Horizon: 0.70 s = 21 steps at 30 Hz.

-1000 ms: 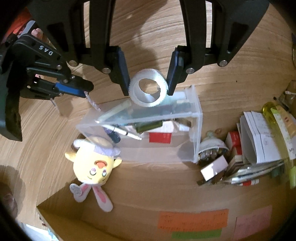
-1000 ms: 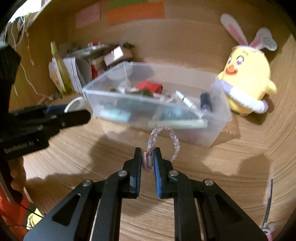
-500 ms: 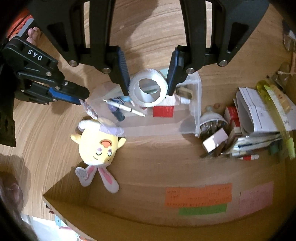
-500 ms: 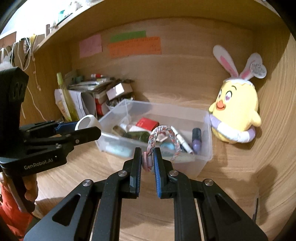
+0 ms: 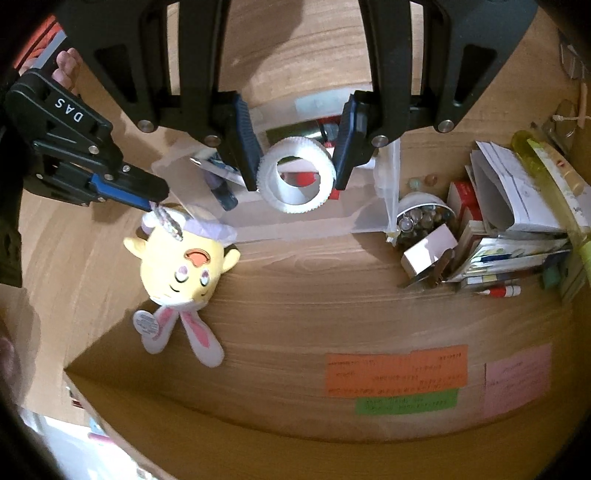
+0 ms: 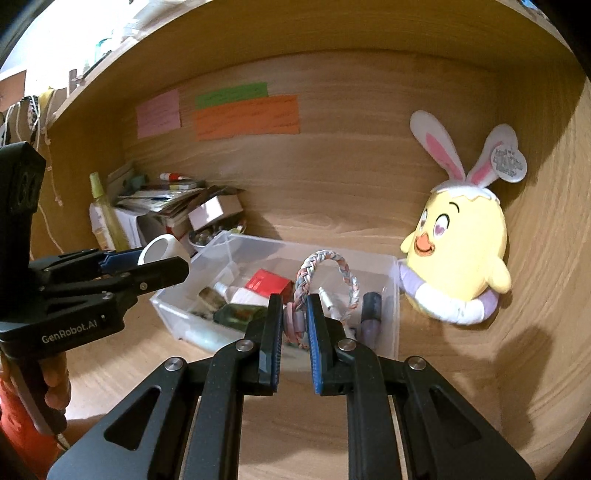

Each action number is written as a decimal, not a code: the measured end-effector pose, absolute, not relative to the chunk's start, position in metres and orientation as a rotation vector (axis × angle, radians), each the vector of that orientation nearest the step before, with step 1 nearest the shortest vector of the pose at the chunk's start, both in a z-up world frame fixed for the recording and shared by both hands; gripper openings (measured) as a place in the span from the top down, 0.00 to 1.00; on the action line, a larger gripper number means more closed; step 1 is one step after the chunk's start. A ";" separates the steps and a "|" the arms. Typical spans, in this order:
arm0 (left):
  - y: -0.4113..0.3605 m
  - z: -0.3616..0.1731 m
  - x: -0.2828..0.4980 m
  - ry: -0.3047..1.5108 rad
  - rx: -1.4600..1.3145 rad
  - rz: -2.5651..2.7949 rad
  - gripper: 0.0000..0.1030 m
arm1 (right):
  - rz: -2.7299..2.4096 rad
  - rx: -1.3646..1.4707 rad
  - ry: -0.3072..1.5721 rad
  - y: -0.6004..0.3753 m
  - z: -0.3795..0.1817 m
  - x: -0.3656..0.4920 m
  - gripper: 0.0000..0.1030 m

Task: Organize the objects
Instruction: 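Carry the tape roll and braided cord into the clear box and release both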

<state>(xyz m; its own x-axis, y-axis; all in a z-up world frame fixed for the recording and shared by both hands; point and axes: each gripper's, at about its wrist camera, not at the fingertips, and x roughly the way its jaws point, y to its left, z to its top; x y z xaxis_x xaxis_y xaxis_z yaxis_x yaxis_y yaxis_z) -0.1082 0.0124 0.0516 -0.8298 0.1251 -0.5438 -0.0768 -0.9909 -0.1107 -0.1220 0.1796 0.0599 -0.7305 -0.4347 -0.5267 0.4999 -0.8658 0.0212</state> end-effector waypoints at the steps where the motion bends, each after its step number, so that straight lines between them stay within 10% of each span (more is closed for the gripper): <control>1: 0.012 0.052 -0.112 -0.133 -0.877 2.908 0.62 | -2.528 0.722 0.171 0.179 0.061 -0.125 0.89; 21: -0.011 0.006 -0.168 -0.176 -1.110 2.876 0.62 | -2.483 0.877 0.238 0.156 0.021 -0.189 0.89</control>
